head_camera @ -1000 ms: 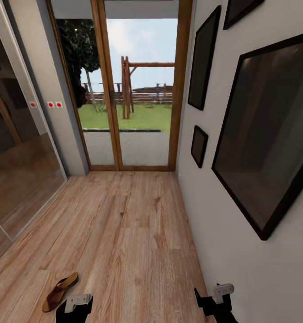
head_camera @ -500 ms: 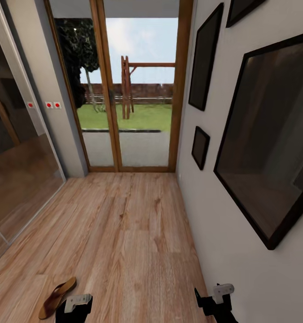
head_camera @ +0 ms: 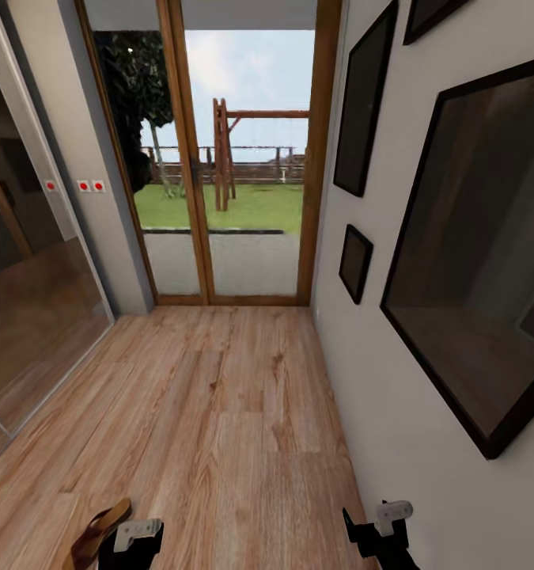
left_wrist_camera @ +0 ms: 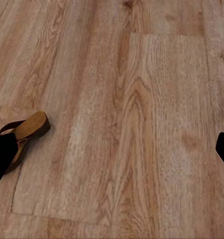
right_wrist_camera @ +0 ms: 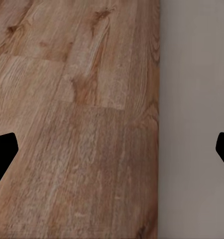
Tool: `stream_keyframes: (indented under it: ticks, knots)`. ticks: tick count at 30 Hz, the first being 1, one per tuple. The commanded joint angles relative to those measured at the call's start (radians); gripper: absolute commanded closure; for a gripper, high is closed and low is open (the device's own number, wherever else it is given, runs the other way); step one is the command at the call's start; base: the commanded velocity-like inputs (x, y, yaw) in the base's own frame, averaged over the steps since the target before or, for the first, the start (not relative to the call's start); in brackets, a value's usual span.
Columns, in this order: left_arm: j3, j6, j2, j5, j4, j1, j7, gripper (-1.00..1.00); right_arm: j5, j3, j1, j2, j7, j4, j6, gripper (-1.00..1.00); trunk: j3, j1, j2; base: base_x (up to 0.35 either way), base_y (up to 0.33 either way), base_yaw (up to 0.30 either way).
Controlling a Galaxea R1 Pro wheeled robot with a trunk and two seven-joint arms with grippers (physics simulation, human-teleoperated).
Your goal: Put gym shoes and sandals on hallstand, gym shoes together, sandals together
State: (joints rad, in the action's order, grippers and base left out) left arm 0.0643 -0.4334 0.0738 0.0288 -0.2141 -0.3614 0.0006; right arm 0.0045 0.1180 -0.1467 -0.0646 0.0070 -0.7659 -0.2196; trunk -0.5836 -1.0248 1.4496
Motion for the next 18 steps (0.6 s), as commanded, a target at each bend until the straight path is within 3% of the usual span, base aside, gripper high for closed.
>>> stream_keyframes:
  ticks: [1,18]
  knots:
    - [0.002,-0.003,0.0,0.003,0.001,-0.001,-0.001,-1.0,0.0,0.002,-0.001,-0.001,0.001,0.0,-0.003,-1.0,-0.001,0.0,0.0,0.155,0.0,0.0]
    - [0.002,-0.003,0.0,0.003,0.001,-0.001,0.001,-1.0,0.0,0.002,-0.001,-0.001,0.001,0.0,-0.003,-1.0,-0.001,0.0,0.0,0.297,0.0,0.0]
